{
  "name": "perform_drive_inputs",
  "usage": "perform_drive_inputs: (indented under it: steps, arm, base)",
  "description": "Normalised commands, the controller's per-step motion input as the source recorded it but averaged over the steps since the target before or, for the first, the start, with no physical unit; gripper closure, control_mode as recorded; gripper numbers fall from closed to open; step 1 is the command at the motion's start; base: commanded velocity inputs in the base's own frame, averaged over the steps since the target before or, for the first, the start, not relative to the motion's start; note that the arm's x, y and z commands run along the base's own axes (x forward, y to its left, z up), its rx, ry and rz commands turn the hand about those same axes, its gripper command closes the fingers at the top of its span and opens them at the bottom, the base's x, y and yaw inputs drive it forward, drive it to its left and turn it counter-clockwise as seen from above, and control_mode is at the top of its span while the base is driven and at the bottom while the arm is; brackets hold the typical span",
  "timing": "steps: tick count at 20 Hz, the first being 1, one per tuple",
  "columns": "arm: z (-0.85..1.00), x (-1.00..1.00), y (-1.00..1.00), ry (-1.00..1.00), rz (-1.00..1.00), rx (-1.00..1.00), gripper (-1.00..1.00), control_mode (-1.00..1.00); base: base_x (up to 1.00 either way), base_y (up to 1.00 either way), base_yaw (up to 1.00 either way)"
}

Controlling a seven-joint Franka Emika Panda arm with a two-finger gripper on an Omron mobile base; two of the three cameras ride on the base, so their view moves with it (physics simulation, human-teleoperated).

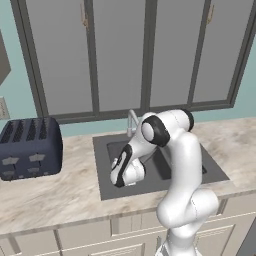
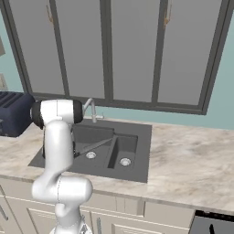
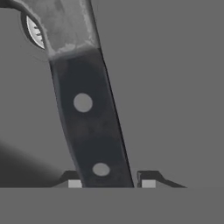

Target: Move the cutting board and knife to the sink. Then move spray from the cabinet to the counter.

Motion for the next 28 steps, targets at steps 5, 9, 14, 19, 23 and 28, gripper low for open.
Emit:
perform_drive_inputs:
  steps: [5,9,14,19,23,28]
  arm:
    - [0.00,0.15,0.15,0.01,0.00,0.00,-1.00,-1.00]
    - [0.04,0.01,0.05,0.00,0.00,0.00,-1.00,-1.00]
    - [0.23,0.00,0.08,0.00,0.00,0.00,-1.00,-1.00]
    - [0.61,-0.13,0.14,-0.02,0.00,0.00,-1.00,-1.00]
    - [0.79,-0.23,0.14,-0.06,0.00,-0.03,-1.00,-1.00]
    - [0.89,-0.25,0.03,-0.03,0.00,-0.04,-1.00,-1.00]
  base:
    - [0.00,0.00,0.00]
    - [0.00,0.00,0.00]
    - [0.00,0.00,0.00]
    - [0.00,0.00,0.00]
    - [0.00,0.00,0.00]
    - [0.00,0.00,0.00]
